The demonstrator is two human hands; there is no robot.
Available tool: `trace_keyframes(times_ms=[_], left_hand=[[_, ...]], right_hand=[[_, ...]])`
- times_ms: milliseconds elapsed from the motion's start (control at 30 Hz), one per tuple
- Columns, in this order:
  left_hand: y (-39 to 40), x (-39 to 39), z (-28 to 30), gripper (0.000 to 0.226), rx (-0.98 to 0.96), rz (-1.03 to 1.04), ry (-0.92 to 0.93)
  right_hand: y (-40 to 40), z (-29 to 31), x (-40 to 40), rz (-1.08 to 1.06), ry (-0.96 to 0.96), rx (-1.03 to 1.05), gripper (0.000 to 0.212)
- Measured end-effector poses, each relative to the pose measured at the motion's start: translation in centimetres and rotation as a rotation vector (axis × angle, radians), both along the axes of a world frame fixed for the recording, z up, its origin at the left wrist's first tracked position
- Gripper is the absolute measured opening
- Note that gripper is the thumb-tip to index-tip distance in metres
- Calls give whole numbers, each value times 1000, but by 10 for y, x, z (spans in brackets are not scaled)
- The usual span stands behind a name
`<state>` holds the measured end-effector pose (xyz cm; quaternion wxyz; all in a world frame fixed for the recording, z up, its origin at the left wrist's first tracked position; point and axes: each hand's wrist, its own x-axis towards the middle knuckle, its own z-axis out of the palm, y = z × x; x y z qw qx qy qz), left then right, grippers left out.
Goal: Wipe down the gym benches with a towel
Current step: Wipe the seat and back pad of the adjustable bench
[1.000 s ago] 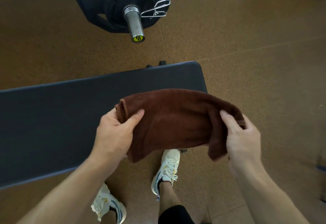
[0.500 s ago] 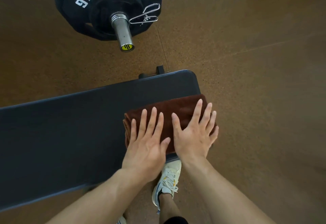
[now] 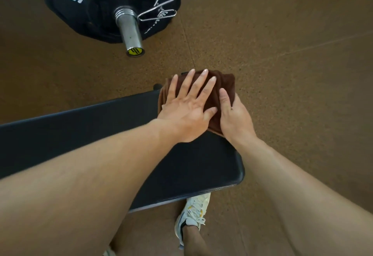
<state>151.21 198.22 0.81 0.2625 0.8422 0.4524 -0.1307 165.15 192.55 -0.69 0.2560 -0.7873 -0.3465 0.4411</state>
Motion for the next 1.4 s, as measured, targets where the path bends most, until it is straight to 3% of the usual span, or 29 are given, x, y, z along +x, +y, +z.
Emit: trace_keyframes(times_ms=[167,333,600,733,967,1400], left_hand=[[-15,-20,-5,72,138,-22,-55],[-35,-103,-2,69,133,43,-35],[-75,-345,17,70,56,308,75],[-91,-393,27,72,-56,350,82],[-71,-349,23,73,-139,288,114],[-37,-89,1,71,31,-12,93]], right_hand=[[-14,6,-20,91,-160,101,51],[-14,10,-98,335,-661,-17,58],[-20,19,-346,648,-518,99,58],[-32,21,-390,763,-529,108,58],[-23,13,-339,652,-691,37,59],[-33,-2,-94,287,-741,-3,59]])
